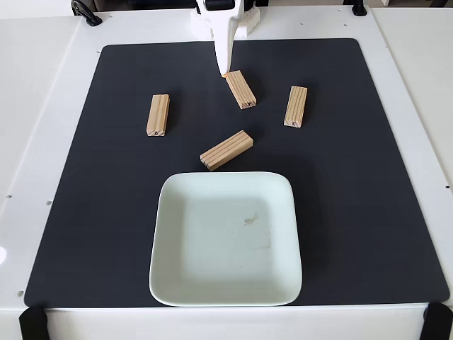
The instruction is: Pick up the wooden block and place them on the plate.
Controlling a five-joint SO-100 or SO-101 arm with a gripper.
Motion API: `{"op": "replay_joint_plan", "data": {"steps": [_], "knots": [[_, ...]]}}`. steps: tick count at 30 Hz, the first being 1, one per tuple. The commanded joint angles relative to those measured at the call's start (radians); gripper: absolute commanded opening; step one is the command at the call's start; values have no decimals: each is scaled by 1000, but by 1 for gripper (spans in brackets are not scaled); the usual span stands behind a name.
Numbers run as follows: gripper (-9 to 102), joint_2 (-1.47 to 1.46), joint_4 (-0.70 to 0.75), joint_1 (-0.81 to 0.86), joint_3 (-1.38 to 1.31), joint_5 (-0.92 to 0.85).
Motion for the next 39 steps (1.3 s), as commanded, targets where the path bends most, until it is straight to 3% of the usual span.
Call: {"op": "replay_joint_plan", "data": {"steps": [1, 29, 39], "knots": [[0, -3, -9, -23, -5, -5], [0, -29, 5, -87, -31, 8], [0, -522, 5, -103, -529, -6]]}}
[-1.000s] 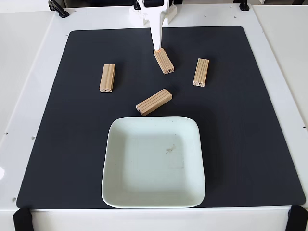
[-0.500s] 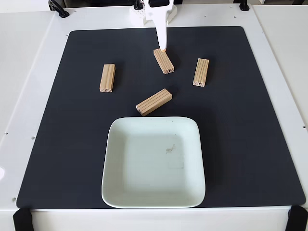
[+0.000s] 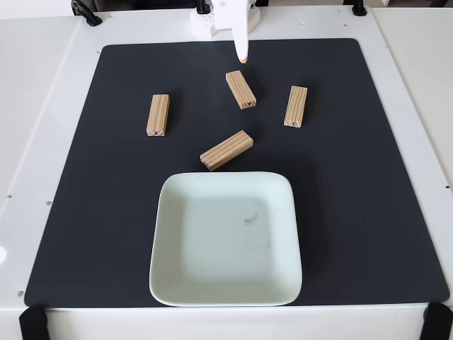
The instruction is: Pick up the wooden block and place them on the plate.
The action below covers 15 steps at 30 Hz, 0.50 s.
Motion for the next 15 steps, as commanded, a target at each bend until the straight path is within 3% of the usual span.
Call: {"op": "replay_joint_plan", "data": {"steps": [1, 6, 15], "knots": [[0, -219, 5, 3, -255, -9], [0, -545, 183, 3, -655, -18], [0, -1078, 759, -20, -1486, -417]]}}
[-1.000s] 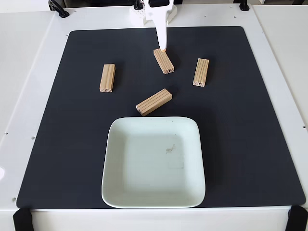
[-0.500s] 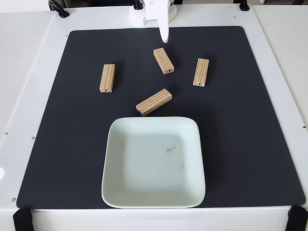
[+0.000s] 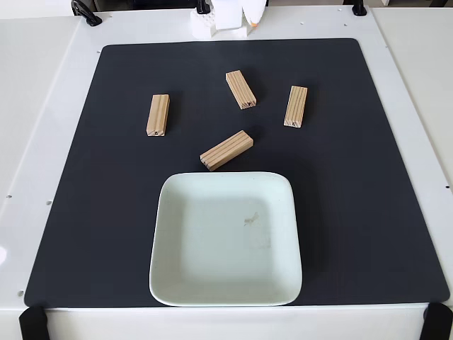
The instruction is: Pick up the wooden block and place them on the plate.
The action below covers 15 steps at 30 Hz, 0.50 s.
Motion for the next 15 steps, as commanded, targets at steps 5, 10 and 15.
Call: {"op": "replay_joint_plan", "data": {"steps": [5, 10, 15], "knots": [[0, -377, 130, 41, -468, -276], [0, -592, 137, 101, -509, -592], [0, -742, 132, 120, -518, -652]]}}
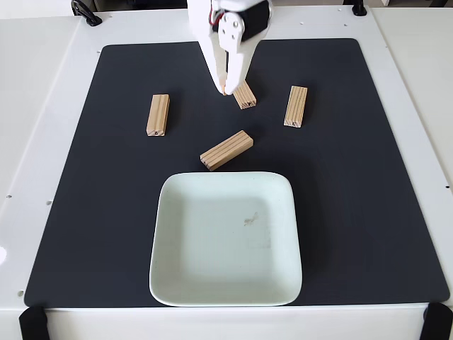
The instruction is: Pick up the wooden block and place them on the plate.
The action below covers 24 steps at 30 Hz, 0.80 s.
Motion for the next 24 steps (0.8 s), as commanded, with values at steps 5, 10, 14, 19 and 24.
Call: {"op": "replay_joint_plan", "data": {"steps": [5, 10, 14, 19, 24], "knots": [[0, -114, -8, 20, -51, -21], [2, -137, -124, 32, -41, -18], [16, -121, -221, 54, 11, -26], [28, -120, -229, 58, 78, -35], [31, -120, -230, 67, 109, -51]]}}
